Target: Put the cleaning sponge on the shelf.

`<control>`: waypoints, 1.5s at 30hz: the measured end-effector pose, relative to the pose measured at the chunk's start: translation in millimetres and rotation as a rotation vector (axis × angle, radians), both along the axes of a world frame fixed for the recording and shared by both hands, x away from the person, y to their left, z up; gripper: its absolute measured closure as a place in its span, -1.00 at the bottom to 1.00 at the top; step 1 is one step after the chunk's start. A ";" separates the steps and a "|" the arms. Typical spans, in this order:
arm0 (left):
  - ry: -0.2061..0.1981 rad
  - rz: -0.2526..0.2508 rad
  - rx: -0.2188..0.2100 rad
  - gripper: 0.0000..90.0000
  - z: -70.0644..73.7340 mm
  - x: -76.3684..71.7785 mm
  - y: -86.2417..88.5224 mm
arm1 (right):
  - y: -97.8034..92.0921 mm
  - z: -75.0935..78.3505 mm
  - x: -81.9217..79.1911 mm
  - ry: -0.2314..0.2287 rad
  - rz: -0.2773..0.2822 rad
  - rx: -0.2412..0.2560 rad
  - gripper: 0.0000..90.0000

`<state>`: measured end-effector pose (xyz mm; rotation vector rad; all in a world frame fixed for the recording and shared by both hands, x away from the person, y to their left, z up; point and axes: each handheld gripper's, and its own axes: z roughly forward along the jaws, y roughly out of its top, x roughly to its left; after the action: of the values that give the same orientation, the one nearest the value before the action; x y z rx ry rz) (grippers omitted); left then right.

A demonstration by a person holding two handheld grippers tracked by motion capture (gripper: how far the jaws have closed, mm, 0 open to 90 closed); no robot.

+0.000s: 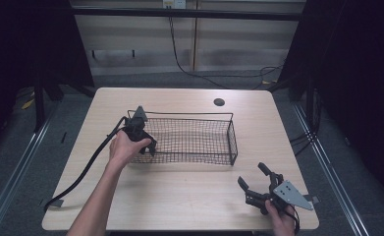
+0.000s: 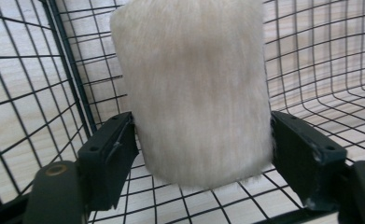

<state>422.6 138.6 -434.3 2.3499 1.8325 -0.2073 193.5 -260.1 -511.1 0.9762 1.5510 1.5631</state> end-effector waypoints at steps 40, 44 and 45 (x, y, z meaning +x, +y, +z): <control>-0.262 -0.170 -0.200 -0.59 42.4 -21.5 17.9 | 0.0 0.1 0.1 0.002 0.000 0.000 -0.72; -0.325 -0.197 -0.241 -0.57 46.4 -28.1 23.6 | 0.0 0.1 0.1 0.002 0.000 0.001 -0.72; -0.352 -0.200 -0.245 -0.57 47.9 -31.7 27.0 | 0.0 0.1 0.2 0.005 0.004 0.002 -0.72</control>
<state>390.8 165.5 -386.3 2.2255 1.3343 -0.0327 193.7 -260.1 -511.0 0.9792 1.5555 1.5665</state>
